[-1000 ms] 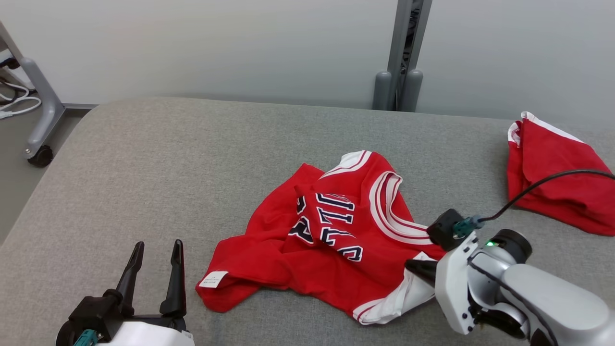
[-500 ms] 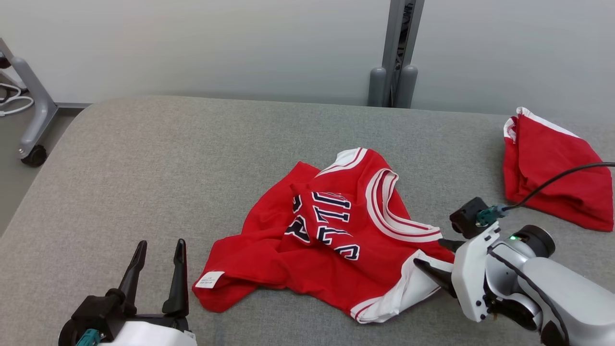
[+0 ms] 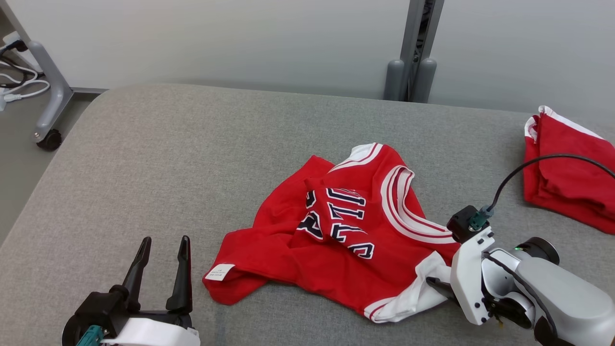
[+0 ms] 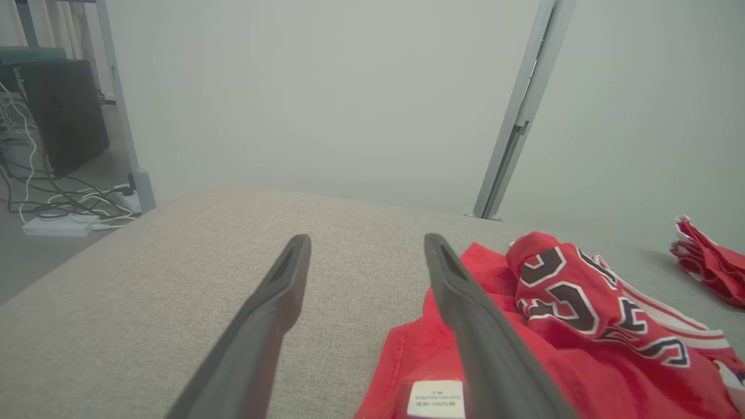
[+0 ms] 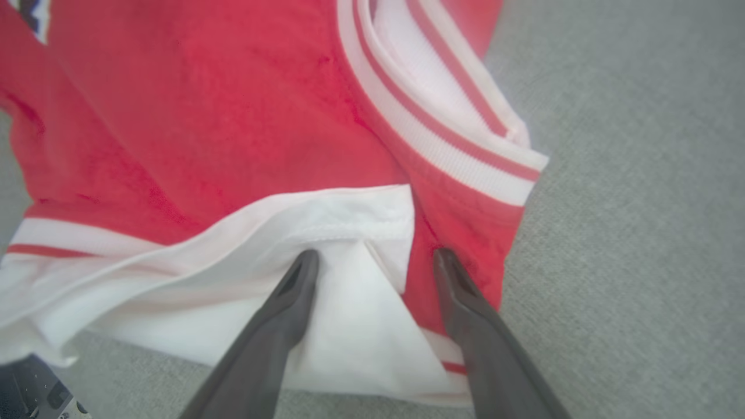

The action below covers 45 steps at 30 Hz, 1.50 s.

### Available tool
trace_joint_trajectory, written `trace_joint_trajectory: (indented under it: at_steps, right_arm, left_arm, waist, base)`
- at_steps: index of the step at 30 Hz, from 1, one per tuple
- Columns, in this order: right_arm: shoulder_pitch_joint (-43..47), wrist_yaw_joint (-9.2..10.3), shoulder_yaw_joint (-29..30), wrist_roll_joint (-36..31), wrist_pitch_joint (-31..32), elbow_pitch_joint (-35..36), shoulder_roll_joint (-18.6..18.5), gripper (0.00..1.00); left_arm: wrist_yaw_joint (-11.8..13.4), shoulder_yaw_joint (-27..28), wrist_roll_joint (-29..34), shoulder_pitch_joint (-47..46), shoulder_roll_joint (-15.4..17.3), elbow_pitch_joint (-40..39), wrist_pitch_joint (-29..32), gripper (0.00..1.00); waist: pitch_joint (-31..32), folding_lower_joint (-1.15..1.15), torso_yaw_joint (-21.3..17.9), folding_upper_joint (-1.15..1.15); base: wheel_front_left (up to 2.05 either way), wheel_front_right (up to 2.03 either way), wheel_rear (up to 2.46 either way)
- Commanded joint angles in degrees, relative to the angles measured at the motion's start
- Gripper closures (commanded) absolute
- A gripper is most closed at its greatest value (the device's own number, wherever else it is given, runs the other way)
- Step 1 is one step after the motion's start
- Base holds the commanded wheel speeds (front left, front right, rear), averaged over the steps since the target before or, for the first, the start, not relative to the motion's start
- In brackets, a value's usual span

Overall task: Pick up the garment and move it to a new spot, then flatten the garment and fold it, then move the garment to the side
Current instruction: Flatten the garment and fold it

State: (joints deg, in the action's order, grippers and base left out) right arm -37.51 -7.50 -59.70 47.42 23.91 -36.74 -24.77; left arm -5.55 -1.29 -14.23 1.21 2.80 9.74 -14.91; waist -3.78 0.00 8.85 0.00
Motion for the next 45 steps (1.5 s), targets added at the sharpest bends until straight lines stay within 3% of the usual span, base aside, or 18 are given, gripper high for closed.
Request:
trace_joint_trajectory:
  at_steps: [1,2,3,4,5,18,27,36,37,39,45]
  right_arm:
    - [-0.64,0.02,-0.36,0.25,0.80,-1.29,0.46,0.00]
    - [-0.85,0.02,-0.44,0.31,0.78,-1.80,0.72,0.00]
    - [-1.06,0.02,-0.73,0.19,0.41,-2.08,0.92,0.55]
    - [-1.30,0.02,-0.78,0.18,-0.35,-2.11,1.14,0.85]
    - [-1.40,0.02,-0.96,0.57,-0.78,-1.99,1.37,1.00]
    - [-1.75,0.02,-2.02,0.60,-12.86,2.04,-0.84,1.00]
    - [3.54,0.02,-0.78,2.46,-23.74,9.38,-4.90,1.00]
    - [9.07,0.02,-1.30,4.45,-25.48,10.79,-6.13,1.00]
    - [9.33,0.02,-1.17,4.79,-25.37,10.61,-5.80,0.72]
    - [9.18,0.02,-0.84,4.32,-26.23,10.59,-5.51,0.00]
    - [8.89,0.02,-0.61,4.06,-25.59,10.50,-5.92,0.00]
  left_arm:
    - [-0.21,-0.06,-0.51,-0.93,0.22,0.08,-0.30,0.00]
    - [-0.23,-0.08,-0.51,-0.94,0.21,0.11,-0.30,0.00]
    - [-0.25,-0.14,-0.53,-0.98,0.21,0.17,-0.30,0.00]
    - [-0.27,-0.11,-0.51,-1.03,0.22,0.22,-0.30,0.00]
    - [-0.27,0.00,-0.54,-1.05,0.22,0.26,-0.30,0.00]
    - [-0.29,0.92,0.08,-0.51,0.22,0.21,-0.30,0.00]
    - [-0.42,1.26,0.42,0.17,0.21,-0.14,-0.30,0.00]
    - [-0.67,1.44,0.67,-0.08,0.21,-0.07,-0.30,0.00]
    - [-0.71,1.45,0.71,-0.23,0.22,-0.09,-0.29,0.00]
    - [-0.78,1.52,0.77,-0.44,0.22,-0.10,-0.30,0.00]
    - [-1.07,1.57,1.05,-0.60,0.22,-0.04,-0.30,0.00]
  waist:
    - [-0.19,0.00,0.31,0.00]
    - [-0.26,0.00,0.43,0.00]
    - [-0.34,0.00,0.59,0.00]
    - [-0.39,0.00,0.73,0.00]
    - [-0.40,0.00,0.81,0.00]
    - [0.43,0.00,-0.76,0.00]
    - [0.60,0.00,-2.30,0.00]
    - [0.29,0.00,-3.74,0.00]
    - [0.28,0.00,-3.90,0.00]
    - [0.26,0.00,-4.20,0.00]
    - [0.27,0.00,-4.46,0.00]
  base:
    - [0.00,0.00,0.00]
    - [0.00,0.00,0.00]
    - [0.00,0.00,0.00]
    - [0.00,0.00,0.00]
    - [0.00,0.00,0.00]
    - [0.00,0.00,0.00]
    - [0.00,0.00,0.00]
    - [0.00,0.00,0.00]
    - [0.00,0.00,0.00]
    - [0.00,0.00,0.00]
    - [0.00,0.00,0.00]
